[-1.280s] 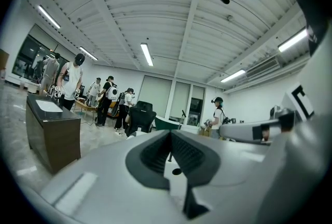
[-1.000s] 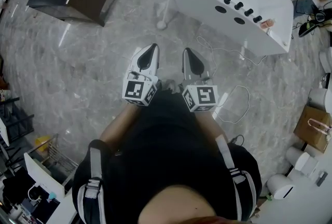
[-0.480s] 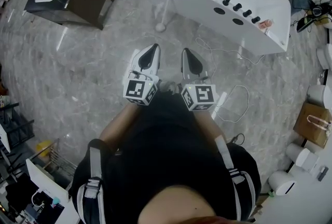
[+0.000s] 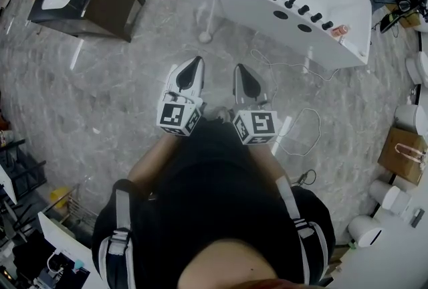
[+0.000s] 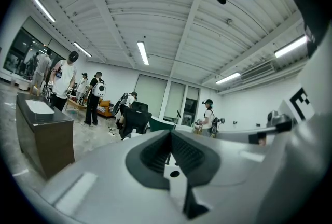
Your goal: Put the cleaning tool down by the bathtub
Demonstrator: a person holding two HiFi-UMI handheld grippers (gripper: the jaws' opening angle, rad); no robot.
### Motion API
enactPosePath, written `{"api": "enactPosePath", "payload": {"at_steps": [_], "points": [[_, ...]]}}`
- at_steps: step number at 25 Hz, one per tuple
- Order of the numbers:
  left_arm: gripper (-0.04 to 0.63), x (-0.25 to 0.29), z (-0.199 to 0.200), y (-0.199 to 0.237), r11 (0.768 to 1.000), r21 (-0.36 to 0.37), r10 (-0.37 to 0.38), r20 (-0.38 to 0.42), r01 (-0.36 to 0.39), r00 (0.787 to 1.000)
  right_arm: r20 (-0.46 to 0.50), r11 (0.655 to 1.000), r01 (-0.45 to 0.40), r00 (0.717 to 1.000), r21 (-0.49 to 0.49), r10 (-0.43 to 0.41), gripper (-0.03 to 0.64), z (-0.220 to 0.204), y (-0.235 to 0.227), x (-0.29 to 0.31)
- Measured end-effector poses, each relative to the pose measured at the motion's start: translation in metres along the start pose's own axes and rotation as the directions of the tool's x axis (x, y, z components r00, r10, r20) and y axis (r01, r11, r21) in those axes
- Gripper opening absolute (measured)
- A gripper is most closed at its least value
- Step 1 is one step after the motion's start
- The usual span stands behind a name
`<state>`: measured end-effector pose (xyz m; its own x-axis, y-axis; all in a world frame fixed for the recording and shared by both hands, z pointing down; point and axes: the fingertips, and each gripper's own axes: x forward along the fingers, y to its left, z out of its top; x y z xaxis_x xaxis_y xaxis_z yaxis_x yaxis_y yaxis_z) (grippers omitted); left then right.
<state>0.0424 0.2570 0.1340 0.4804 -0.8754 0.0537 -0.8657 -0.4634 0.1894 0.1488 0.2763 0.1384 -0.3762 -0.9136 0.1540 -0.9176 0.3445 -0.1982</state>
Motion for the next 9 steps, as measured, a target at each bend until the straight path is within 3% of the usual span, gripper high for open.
{"api": "enactPosePath", "payload": {"at_steps": [9], "points": [[0.009, 0.0079, 0.0018, 0.0040, 1.000, -0.010, -0.010, -0.003, 0.010, 1.000, -0.012, 1.000, 0.006, 1.000, -0.004, -0.006, -0.002, 0.0007, -0.0006, 0.0086]]}}
